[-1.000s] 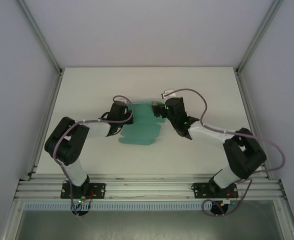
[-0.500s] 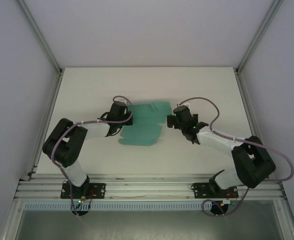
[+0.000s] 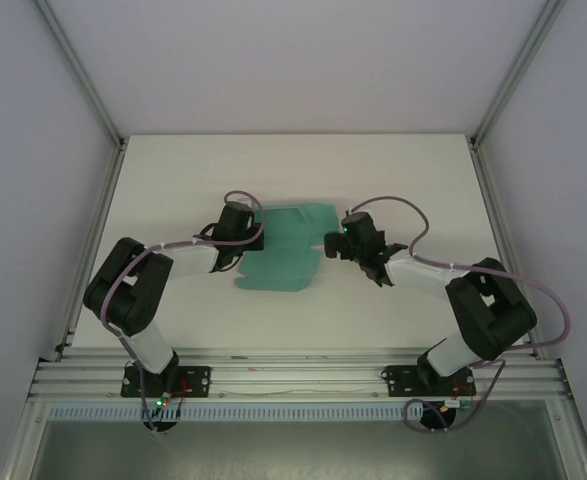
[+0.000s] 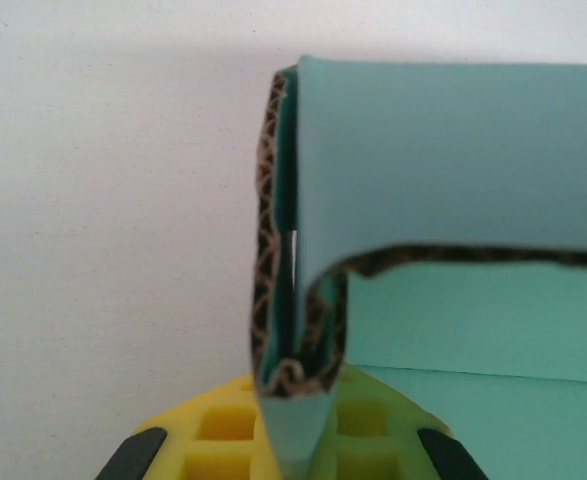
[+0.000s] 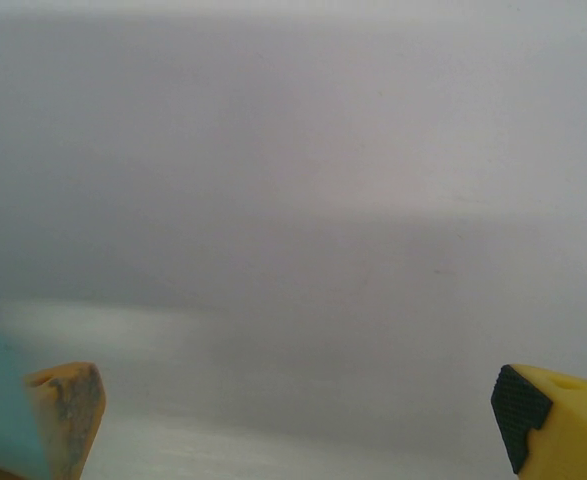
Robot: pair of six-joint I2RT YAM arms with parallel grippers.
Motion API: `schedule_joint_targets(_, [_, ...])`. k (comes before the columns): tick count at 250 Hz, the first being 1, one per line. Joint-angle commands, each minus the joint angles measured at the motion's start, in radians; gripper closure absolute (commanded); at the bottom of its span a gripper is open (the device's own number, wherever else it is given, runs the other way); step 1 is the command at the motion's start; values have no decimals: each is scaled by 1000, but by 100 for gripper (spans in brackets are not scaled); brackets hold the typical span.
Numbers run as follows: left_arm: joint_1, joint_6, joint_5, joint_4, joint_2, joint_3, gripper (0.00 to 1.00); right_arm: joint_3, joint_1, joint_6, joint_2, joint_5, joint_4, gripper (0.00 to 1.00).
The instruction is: Assemble paper box
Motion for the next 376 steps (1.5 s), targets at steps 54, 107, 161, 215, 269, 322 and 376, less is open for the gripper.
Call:
schedule_joint_targets(54, [-8,-6,43,-19,-9,29,100,50,0,-3,4,-170,117,0])
schedule_joint_targets(107, [-10,-12,69,-23,-2,41,100,123,6,-1,107,-186,172,0])
schedule_joint_targets(161, [-11,-19,62,-30,0,40,100,165,59,-45,176,-24,202,0])
schedule_joint_targets(215, [-10,-12,42,-43,-7,41,100,95,65,-61,62,13,224,0])
schedule_joint_targets(269, [-10,-6,43,-38,-11,36,100,0,45,-104,-177,-17,131,0])
schedule_joint_targets(322, [-10,11,37,-41,-18,36,100,-37,-85,-84,-305,-309,58,1])
schedule_joint_targets(376, [-10,15,38,-39,-20,32,100,-7,-223,-80,-251,-595,11,13])
